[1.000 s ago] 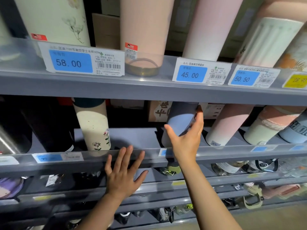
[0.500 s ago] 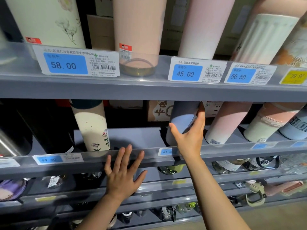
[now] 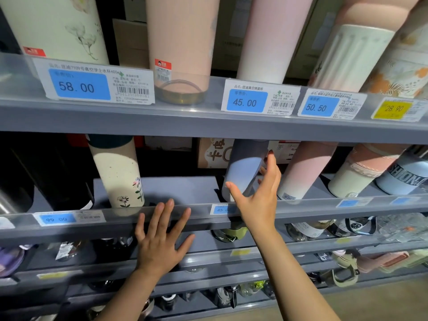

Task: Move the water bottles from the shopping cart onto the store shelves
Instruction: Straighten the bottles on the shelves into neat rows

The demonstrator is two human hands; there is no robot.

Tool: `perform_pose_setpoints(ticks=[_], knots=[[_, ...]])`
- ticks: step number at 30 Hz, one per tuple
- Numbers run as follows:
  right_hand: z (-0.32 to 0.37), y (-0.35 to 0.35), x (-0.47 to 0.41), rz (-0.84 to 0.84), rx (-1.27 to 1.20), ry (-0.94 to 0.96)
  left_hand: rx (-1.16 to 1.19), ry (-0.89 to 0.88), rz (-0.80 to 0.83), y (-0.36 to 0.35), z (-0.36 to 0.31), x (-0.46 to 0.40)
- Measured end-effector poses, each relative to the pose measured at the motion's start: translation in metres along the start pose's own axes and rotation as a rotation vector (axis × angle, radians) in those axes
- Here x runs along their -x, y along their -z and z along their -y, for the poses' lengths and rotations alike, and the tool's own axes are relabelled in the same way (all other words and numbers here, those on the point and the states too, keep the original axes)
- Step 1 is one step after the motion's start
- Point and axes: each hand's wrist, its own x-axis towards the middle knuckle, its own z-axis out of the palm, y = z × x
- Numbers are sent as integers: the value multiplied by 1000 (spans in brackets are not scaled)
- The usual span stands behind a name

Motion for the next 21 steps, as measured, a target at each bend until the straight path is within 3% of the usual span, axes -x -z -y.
perform_pose_setpoints(ticks=[5, 11, 21], knots=[[9, 20, 8, -18, -20, 203, 27, 25, 67, 10, -2, -2], [25, 0, 27, 118, -103, 290, 74, 7, 223, 43, 5, -6], [65, -49, 52, 200, -196, 322, 93, 319, 114, 92, 60, 24]])
